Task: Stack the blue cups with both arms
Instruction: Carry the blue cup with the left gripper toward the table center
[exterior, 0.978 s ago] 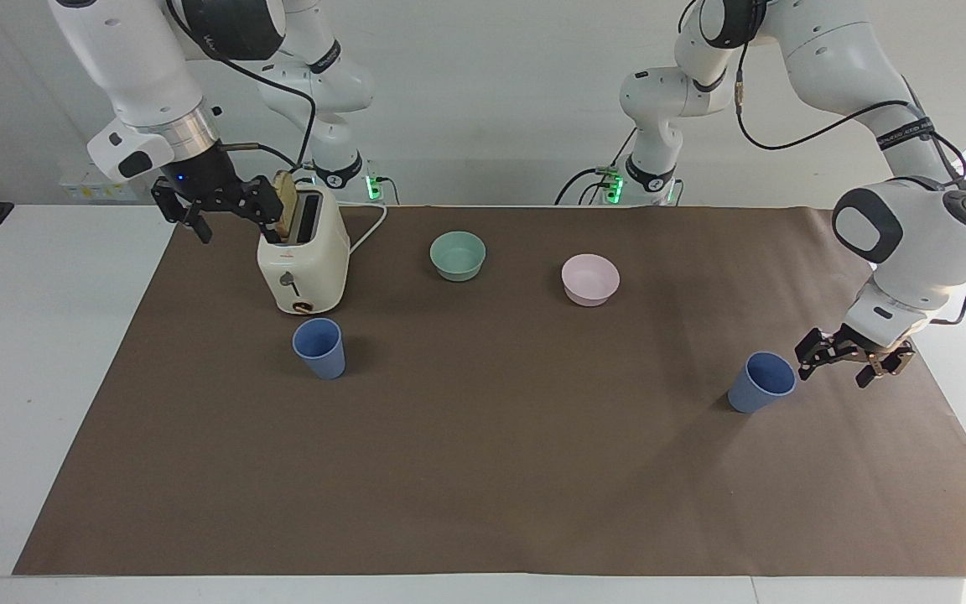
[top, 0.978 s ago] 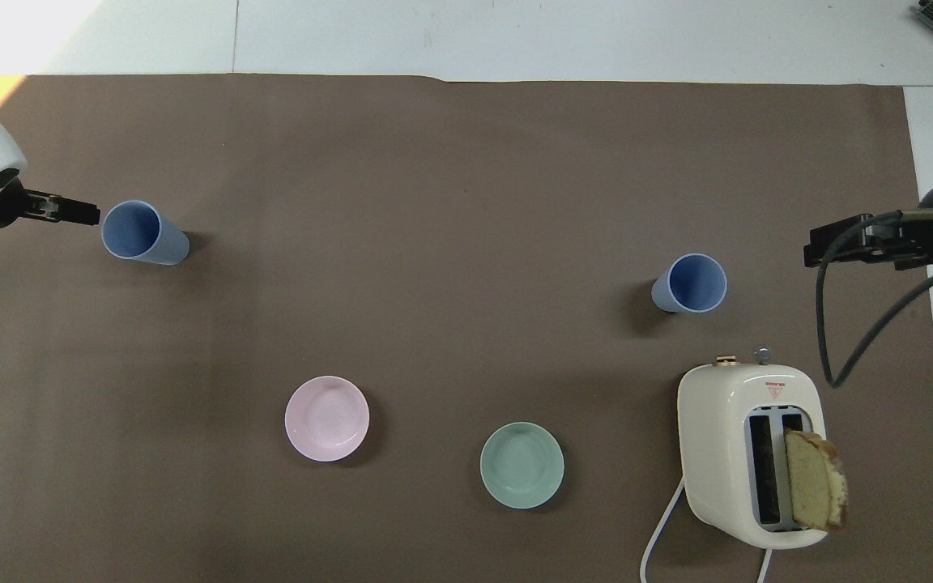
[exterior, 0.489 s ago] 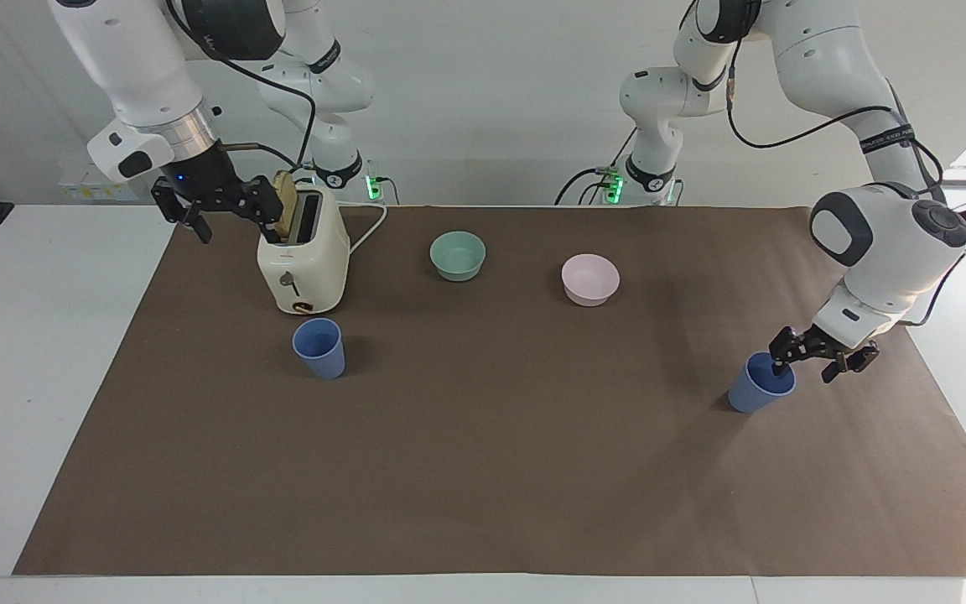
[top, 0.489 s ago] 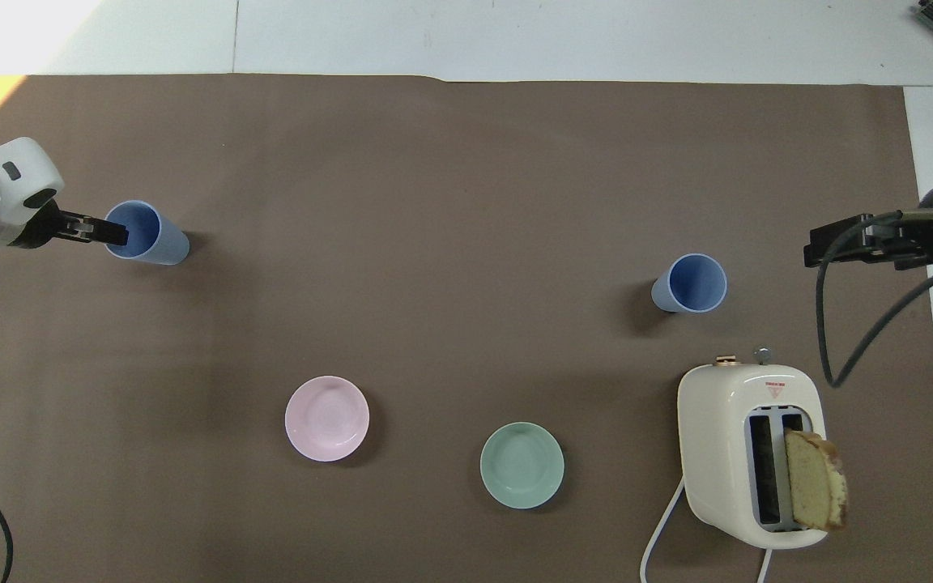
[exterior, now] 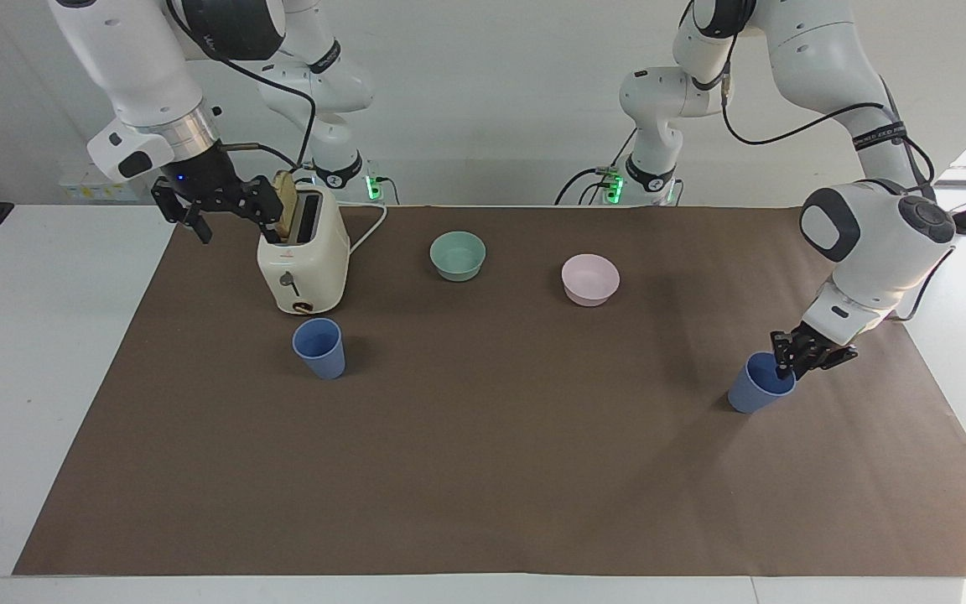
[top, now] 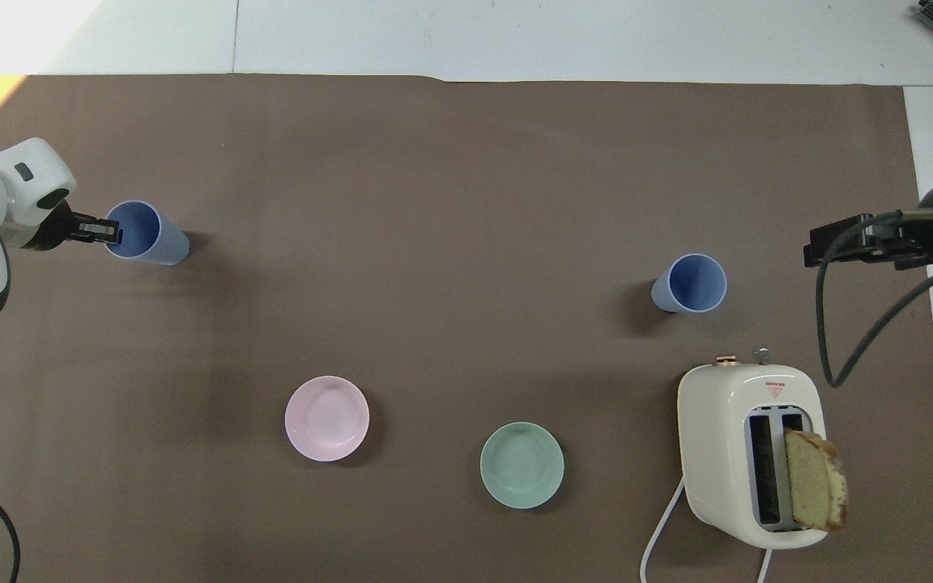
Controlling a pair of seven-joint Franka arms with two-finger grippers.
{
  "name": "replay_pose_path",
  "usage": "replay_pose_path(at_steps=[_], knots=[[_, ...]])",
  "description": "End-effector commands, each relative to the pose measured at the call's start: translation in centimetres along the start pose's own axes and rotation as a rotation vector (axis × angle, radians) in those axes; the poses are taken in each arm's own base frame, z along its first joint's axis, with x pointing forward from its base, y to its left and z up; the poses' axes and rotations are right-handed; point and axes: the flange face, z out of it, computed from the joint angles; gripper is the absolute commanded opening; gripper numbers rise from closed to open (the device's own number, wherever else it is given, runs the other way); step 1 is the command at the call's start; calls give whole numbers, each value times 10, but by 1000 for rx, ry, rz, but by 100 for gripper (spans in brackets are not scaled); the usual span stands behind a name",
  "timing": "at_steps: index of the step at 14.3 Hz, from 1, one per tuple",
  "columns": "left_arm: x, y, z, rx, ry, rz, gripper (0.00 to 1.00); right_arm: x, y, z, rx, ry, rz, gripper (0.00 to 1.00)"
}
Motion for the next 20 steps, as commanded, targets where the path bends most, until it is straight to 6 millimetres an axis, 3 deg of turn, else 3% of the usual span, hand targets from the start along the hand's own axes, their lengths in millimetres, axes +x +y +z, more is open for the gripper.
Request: replay_pose_path(at_steps=[1,3,8,13,15,16,17,18,20], knots=[[8,30,-31,-11,29,22,0,-6,4,-1,-5,21,-10,100],[16,72,-41,-18,32,41,0,-6,4,-1,-5,21,-10,100],[18,202,-37,-51,19,6,0,-6,4,-1,-5,21,-10,100],[-9,334,3,-73,-5,-98,0,-6,4,-1,-7,21,-10,100],[-18,361,18,-73,-18,-126,0,-6,4,-1,-7,21,-10,100],[-21,365,18,-79,-24,-130,5,-6,4,-1,-5,21,-10,100],[-24,373,17,-88,-30,-125,23,-6,4,-1,-5,21,-10,100],[-21,374,15,-103,-26,-135,52,-6,4,-1,-5,21,-10,100],[-15,369,13,-114,-23,-146,99,-6,4,-1,-5,21,-10,100]])
